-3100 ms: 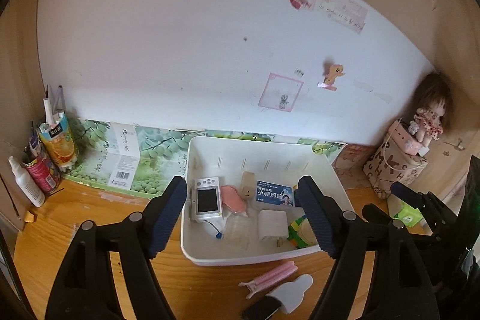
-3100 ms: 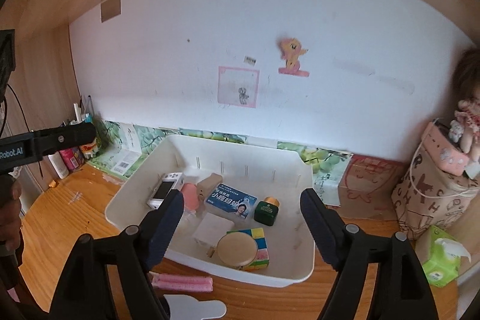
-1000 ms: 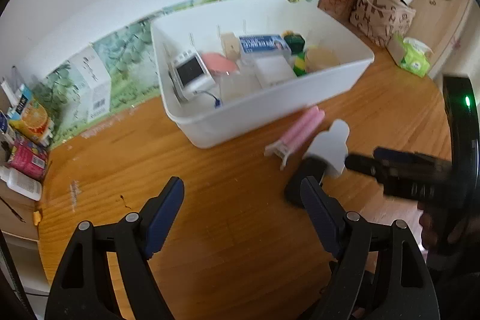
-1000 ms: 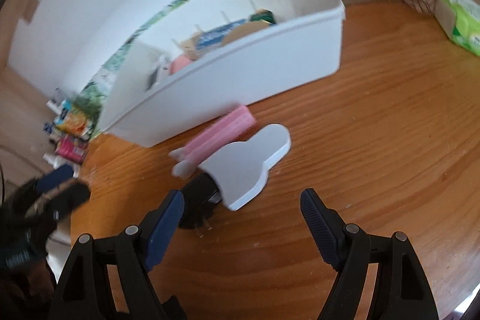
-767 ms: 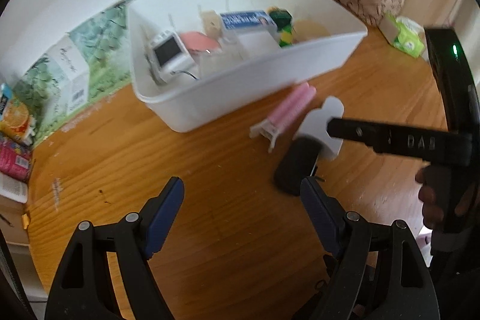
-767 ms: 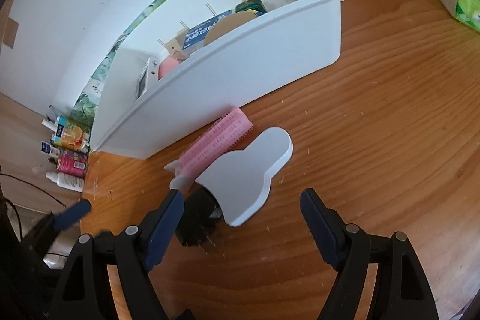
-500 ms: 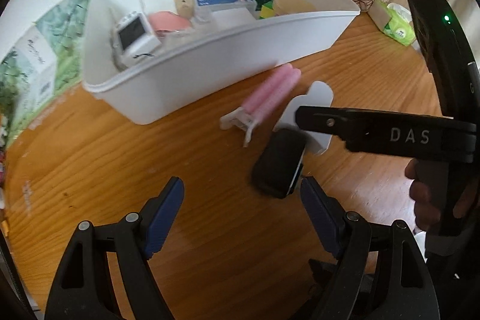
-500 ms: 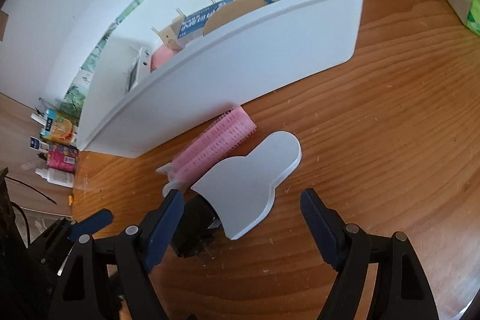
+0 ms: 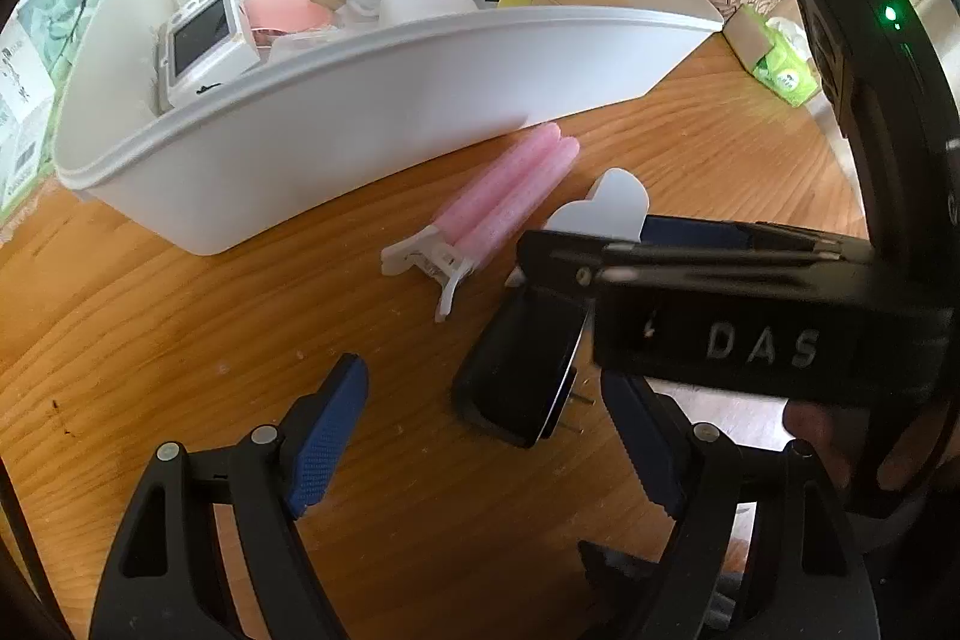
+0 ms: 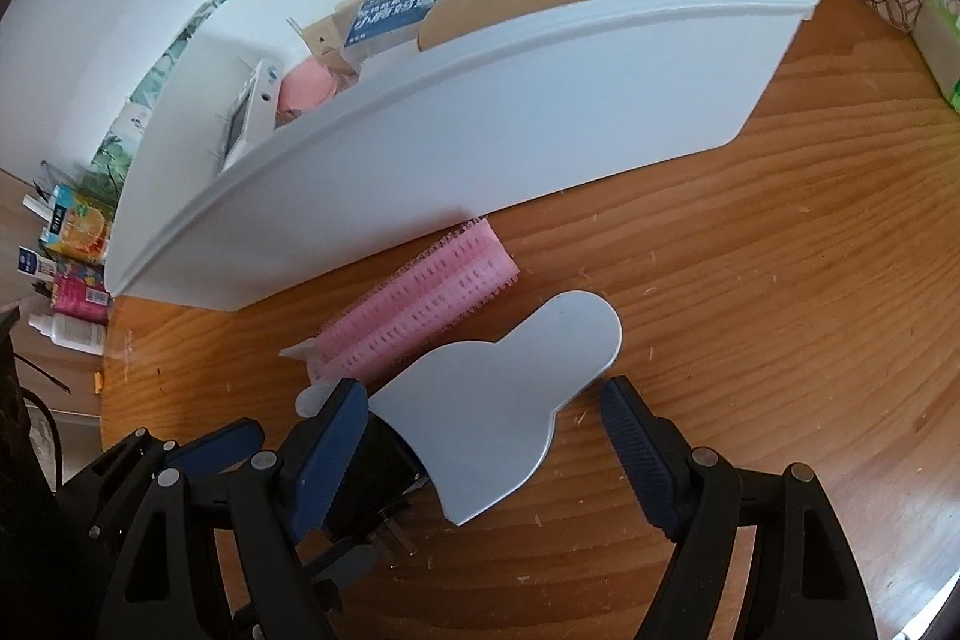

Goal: Organize rigid objects
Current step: 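Move the left tool to the black charger while the right tool approaches the white paddle, then grasp the black charger with the left tool, then hold the black charger near the bin with the left tool while the right tool straddles the white paddle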

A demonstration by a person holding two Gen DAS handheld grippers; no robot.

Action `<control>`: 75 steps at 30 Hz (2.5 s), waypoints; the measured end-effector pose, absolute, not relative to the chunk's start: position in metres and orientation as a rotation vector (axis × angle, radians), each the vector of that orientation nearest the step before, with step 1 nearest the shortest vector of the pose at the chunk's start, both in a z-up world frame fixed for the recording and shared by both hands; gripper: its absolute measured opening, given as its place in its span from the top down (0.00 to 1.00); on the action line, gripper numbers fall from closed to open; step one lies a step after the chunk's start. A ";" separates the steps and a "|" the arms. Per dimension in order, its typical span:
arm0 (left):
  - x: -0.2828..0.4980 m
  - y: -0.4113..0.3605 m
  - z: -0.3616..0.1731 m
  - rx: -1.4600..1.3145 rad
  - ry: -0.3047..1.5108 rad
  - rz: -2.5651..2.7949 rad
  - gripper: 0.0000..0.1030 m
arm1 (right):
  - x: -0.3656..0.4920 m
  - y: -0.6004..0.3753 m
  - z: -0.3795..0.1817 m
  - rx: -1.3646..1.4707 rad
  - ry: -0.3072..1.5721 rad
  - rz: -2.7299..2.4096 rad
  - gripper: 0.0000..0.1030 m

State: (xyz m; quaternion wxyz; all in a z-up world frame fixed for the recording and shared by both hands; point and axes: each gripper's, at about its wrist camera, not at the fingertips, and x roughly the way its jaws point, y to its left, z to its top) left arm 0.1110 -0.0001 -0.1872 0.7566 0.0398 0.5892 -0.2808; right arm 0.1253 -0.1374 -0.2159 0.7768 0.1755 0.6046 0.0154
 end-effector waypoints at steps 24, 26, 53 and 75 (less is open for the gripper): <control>0.112 -0.015 -0.197 0.148 1.284 -0.619 0.40 | 0.143 -0.151 -0.214 0.404 1.323 0.049 0.53; 0.113 -0.017 -0.197 0.138 1.288 -0.632 0.49 | 0.142 -0.155 -0.213 0.414 1.322 0.050 0.56; 0.105 0.070 -0.176 -0.122 1.252 -0.473 0.59 | 0.146 -0.119 -0.222 0.259 1.446 -0.011 0.22; 0.100 0.100 -0.161 -0.227 1.207 -0.386 0.59 | 0.158 -0.078 -0.220 0.127 1.463 0.038 0.36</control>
